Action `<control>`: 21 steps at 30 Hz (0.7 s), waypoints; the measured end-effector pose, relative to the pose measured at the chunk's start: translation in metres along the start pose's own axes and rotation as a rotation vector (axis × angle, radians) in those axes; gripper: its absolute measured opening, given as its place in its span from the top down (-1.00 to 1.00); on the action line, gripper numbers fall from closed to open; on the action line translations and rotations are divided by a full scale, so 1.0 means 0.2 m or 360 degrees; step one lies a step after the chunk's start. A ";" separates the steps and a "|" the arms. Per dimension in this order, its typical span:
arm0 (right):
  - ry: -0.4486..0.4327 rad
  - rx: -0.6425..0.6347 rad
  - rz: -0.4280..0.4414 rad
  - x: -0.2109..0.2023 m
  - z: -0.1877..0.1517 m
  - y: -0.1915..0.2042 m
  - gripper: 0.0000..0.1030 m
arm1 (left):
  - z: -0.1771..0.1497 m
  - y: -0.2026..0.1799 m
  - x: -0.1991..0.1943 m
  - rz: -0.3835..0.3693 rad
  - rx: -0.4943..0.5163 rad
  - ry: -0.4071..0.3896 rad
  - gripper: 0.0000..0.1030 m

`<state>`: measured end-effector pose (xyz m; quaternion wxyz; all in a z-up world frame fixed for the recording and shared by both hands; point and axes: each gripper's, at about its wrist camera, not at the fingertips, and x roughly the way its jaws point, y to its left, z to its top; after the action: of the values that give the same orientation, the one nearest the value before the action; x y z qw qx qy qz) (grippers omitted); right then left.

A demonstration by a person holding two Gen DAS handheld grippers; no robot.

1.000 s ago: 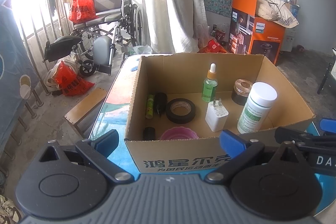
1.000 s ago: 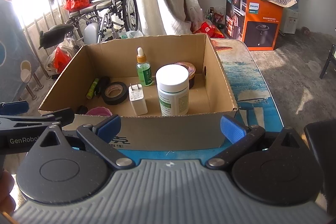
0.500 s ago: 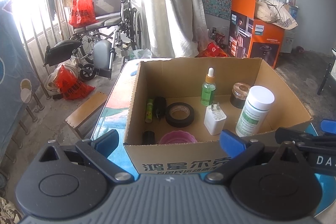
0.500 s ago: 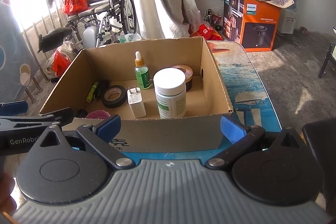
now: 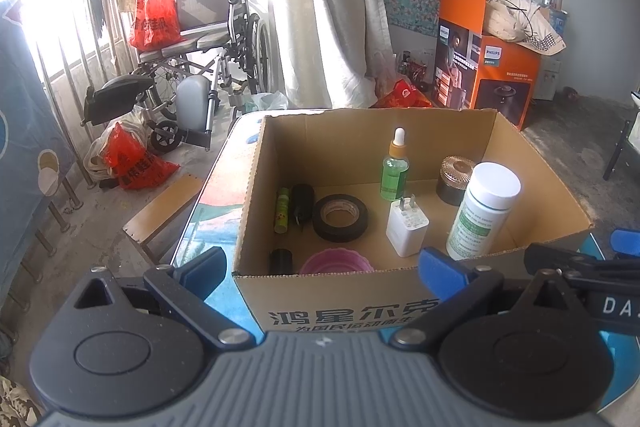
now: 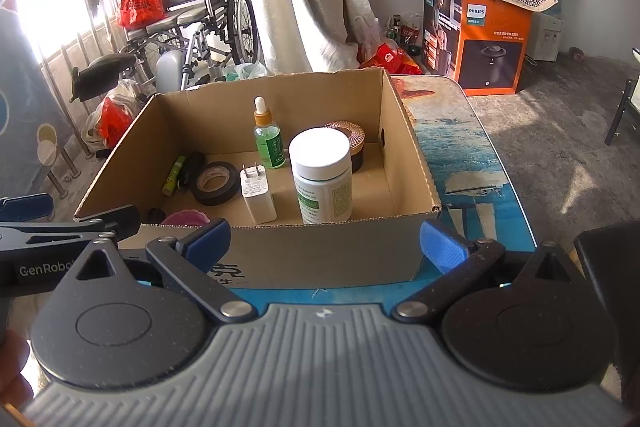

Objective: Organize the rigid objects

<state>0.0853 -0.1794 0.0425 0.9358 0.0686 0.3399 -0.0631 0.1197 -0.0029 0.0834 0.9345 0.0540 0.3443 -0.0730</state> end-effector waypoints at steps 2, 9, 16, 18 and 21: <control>0.0000 0.0001 0.0000 0.00 0.00 0.00 -0.97 | 0.00 0.00 0.00 0.0000 0.0000 0.0001 -0.99; 0.0003 0.0006 0.0001 0.00 0.00 0.00 -0.97 | 0.00 0.00 0.00 0.0001 0.0000 0.0000 -0.99; 0.0004 0.0008 -0.0001 0.00 0.00 -0.01 -0.97 | 0.00 0.00 0.00 0.0002 0.0001 0.0001 -0.99; 0.0005 0.0010 -0.0003 0.00 0.00 -0.01 -0.97 | 0.00 -0.01 0.00 0.0003 0.0000 0.0002 -0.99; 0.0008 0.0013 -0.0005 0.00 0.00 -0.01 -0.97 | 0.00 -0.01 0.00 0.0002 -0.0001 0.0002 -0.99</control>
<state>0.0846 -0.1805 0.0426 0.9346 0.0720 0.3421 -0.0658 0.1191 -0.0039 0.0838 0.9343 0.0541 0.3448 -0.0724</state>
